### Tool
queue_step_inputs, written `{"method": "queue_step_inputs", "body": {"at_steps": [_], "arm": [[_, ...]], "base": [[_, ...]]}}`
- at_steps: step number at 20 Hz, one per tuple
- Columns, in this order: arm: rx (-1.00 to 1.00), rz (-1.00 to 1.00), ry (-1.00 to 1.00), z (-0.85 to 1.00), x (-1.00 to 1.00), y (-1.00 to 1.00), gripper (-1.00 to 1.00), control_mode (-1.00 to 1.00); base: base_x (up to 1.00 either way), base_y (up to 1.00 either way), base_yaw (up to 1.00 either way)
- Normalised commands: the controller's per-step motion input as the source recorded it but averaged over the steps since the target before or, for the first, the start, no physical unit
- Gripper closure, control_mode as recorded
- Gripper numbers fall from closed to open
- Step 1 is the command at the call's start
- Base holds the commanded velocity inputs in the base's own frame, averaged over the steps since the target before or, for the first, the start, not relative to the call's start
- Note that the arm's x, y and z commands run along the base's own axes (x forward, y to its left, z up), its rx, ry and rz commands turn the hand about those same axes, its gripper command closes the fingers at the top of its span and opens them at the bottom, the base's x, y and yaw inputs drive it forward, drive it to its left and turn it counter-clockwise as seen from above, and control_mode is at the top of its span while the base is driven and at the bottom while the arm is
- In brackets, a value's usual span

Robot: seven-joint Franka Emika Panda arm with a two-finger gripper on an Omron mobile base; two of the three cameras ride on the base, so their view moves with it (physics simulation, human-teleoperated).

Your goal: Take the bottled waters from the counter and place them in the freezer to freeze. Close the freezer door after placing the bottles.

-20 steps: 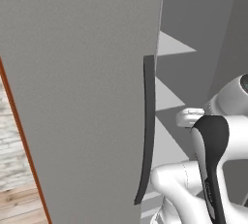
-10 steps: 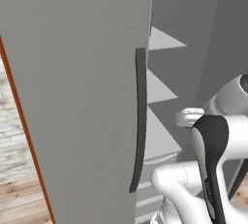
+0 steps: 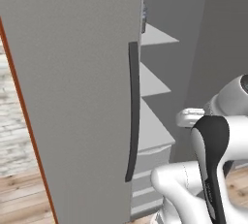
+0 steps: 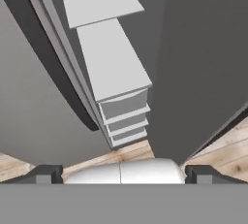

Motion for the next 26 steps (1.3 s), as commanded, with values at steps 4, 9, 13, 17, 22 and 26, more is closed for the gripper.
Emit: {"method": "queue_step_inputs", "body": {"at_steps": [4, 9, 13, 17, 22, 26], "arm": [[0.00, 0.00, 0.00, 0.00, 0.00, 0.00, -1.00, 1.00], [0.00, 0.00, 0.00, 0.00, 0.00, 0.00, -1.00, 1.00], [0.00, 0.00, 0.00, 0.00, 0.00, 0.00, -1.00, 1.00], [0.00, 0.00, 0.00, 0.00, 0.00, 0.00, -1.00, 1.00], [0.00, 0.00, 0.00, 0.00, 0.00, 0.00, -1.00, 1.00], [0.00, 0.00, 0.00, 0.00, 0.00, 0.00, -1.00, 1.00]], "base": [[-0.40, 0.00, 0.00], [-0.53, 0.00, 0.01], [-0.54, 0.00, 0.06], [-0.40, -0.04, 0.07], [-0.35, -0.11, 0.07], [-0.05, -0.35, 0.13]]}}
